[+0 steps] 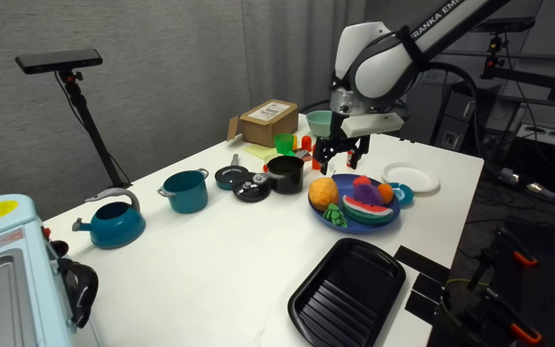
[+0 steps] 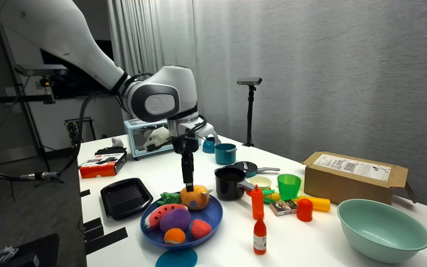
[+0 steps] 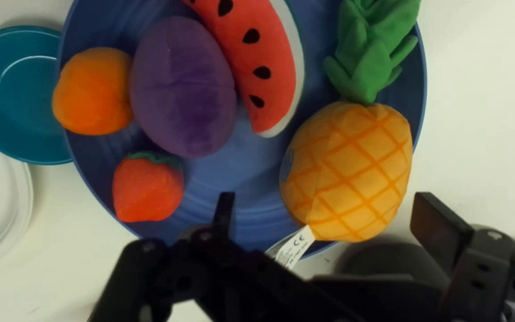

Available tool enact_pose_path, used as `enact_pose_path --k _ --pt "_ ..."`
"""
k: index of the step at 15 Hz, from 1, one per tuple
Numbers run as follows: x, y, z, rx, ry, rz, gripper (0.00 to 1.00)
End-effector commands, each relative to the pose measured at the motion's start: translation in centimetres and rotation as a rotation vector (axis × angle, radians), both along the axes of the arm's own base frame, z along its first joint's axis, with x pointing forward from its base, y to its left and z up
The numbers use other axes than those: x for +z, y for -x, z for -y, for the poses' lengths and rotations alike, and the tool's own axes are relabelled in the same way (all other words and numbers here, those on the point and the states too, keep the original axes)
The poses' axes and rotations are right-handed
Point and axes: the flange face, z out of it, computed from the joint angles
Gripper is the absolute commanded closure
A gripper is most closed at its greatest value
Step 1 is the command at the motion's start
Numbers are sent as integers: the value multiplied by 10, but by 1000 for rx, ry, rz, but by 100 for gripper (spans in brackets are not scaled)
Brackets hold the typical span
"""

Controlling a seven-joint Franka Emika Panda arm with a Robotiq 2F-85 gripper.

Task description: Put the pineapple and watermelon plushies on the black plate, then put the purple and strawberry plushies in the black pot, then the orange plushie on the white plate

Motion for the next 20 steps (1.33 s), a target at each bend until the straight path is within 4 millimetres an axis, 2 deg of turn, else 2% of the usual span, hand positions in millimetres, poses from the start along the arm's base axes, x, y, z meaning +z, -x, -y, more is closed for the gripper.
enact_pose_path --k 1,4,11,16,17,18,20 --pt "-22 -15 -8 -28 15 -8 0" --pt "-36 -14 -16 -4 19 -11 0" --pt "-37 -2 -42 110 26 74 0" --pt "-55 10 -40 157 48 54 0" --pt "-57 12 -37 167 63 47 25" --pt "-58 13 -34 175 79 44 28" --pt "-60 15 -26 182 107 42 44"
